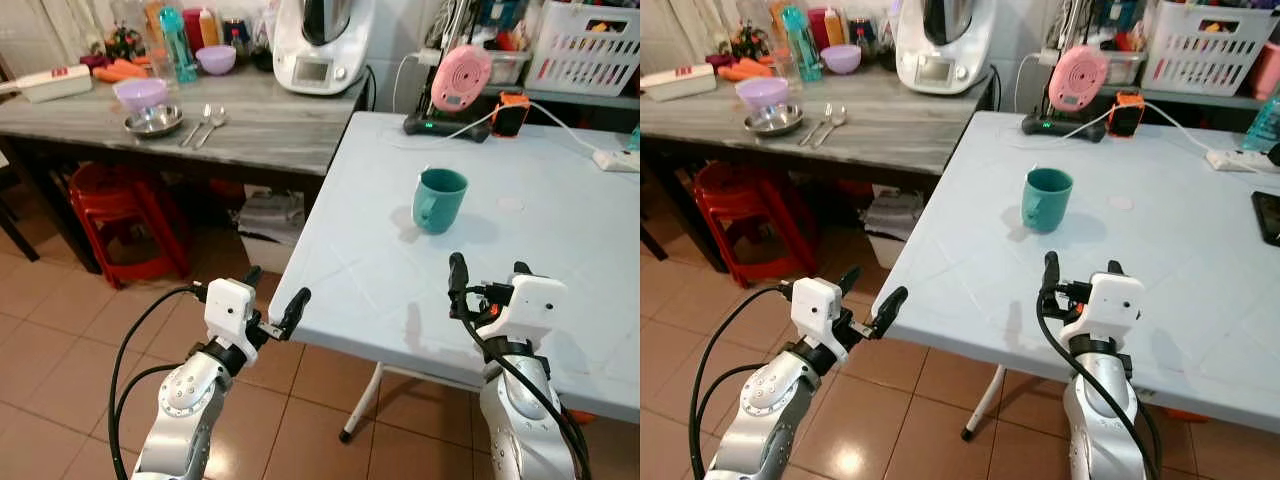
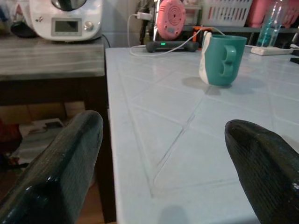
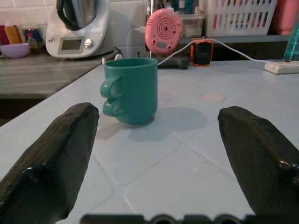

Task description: Setting the table

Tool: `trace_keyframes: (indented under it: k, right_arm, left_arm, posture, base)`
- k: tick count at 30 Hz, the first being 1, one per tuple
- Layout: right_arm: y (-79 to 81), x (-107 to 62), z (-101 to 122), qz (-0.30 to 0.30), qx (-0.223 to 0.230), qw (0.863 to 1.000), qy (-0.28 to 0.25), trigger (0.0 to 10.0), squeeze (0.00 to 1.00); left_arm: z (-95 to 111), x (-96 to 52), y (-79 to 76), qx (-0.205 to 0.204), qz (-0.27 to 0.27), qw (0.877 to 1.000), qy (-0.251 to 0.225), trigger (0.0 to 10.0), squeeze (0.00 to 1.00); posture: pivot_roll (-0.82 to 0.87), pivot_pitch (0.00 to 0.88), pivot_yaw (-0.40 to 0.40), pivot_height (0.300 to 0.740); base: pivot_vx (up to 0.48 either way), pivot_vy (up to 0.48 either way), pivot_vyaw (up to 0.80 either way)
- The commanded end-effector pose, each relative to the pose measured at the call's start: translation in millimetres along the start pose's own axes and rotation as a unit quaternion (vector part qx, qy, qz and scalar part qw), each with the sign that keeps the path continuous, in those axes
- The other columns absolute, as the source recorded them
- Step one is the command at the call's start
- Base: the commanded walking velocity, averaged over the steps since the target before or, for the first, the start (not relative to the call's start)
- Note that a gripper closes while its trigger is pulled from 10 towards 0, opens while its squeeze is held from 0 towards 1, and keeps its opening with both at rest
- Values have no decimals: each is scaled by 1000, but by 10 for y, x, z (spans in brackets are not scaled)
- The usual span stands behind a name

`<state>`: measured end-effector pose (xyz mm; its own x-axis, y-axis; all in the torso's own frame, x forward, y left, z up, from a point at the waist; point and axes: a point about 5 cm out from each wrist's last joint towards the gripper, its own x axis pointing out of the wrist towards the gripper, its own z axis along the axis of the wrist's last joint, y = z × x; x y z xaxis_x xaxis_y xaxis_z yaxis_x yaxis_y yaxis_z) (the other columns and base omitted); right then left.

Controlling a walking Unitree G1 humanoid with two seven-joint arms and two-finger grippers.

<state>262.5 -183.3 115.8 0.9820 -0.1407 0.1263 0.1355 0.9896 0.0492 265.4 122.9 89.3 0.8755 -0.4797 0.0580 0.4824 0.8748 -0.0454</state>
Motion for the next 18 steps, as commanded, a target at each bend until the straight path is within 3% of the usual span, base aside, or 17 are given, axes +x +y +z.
trace_keyframes:
  k: [1, 8, 18]
  right_arm:
    - [8, -33, -11, 5, -4, 1000, 2, 10000, 0]
    - [-38, -158, -62, -1, -12, 1000, 9, 10000, 0]
    - [-48, -203, -86, -7, -14, 1000, 13, 10000, 0]
  left_arm:
    - [45, 12, -2, 3, -7, 1000, -5, 10000, 0]
    - [53, 16, 4, 2, -7, 1000, -9, 10000, 0]
    - [56, 43, 0, 1, -13, 1000, -9, 10000, 0]
  posture:
    - [-3, 0, 29, 740]
    - [-12, 0, 31, 740]
    - [-25, 0, 42, 740]
  base:
    - [319, 0, 0]
    - [325, 0, 0]
    - [337, 0, 0]
